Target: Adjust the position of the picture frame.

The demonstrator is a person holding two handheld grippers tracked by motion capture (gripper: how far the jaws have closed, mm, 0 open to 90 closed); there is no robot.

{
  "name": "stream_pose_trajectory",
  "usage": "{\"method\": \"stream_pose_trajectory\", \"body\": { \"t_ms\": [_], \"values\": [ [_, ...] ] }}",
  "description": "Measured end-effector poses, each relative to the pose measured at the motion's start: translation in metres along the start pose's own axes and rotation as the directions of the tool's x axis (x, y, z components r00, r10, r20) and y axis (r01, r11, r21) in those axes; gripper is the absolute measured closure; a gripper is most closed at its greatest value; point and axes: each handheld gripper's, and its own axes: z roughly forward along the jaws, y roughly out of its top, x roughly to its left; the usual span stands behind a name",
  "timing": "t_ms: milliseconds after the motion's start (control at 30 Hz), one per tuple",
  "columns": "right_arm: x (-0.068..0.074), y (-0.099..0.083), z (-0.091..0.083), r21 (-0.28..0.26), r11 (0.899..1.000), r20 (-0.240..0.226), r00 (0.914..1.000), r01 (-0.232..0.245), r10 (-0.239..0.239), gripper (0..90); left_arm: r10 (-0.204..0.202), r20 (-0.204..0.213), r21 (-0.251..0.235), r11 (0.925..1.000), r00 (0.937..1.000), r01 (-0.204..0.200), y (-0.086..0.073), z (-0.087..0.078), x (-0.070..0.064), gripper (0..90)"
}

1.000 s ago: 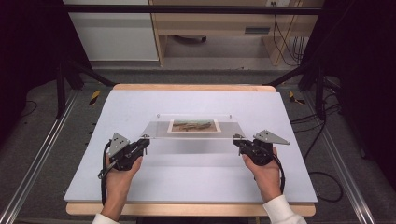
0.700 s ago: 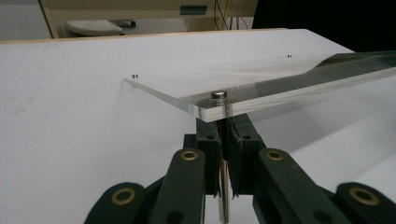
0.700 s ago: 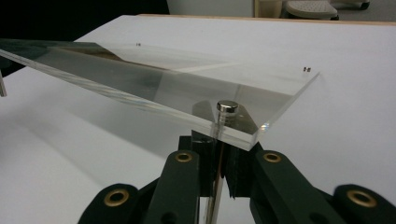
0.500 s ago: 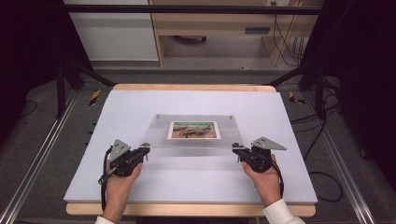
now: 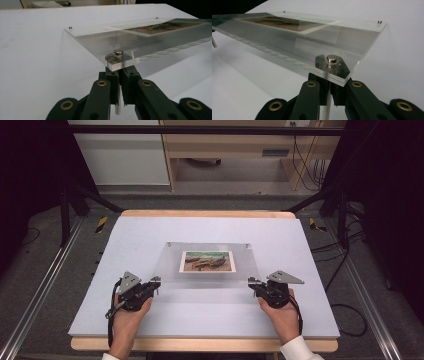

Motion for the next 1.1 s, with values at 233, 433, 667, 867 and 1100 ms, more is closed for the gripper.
{"method": "stream_pose_trajectory", "body": {
  "t_ms": [233,433,667,867,1100],
  "values": [
    [0.003,-0.004,0.001,0.022,1.000,0.009,0.9999,0.007,-0.007,84.8,-0.002,0.001,0.007,1.0000,1.0000,0.002,-0.004,0.001,0.001,84.6],
    [0.004,-0.006,0.001,0.033,0.999,0.010,0.9999,0.010,-0.010,84.9,-0.004,0.000,0.020,0.9998,1.0000,0.004,-0.006,0.001,0.001,84.6],
    [0.004,-0.007,0.002,0.044,0.999,0.010,0.9999,0.008,-0.008,85.0,-0.001,0.002,0.035,0.9994,1.0000,0.001,-0.009,0.002,0.002,84.7],
    [0.004,-0.009,0.002,0.059,0.998,0.012,0.9999,0.008,-0.009,84.9,-0.001,0.001,0.052,0.9986,1.0000,0.001,-0.011,0.003,0.001,84.7],
    [0.004,-0.012,0.003,0.080,0.997,0.017,0.9997,0.015,-0.016,84.9,-0.002,0.001,0.069,0.9976,1.0000,0.002,-0.014,0.003,-0.001,84.6]
  ]
}}
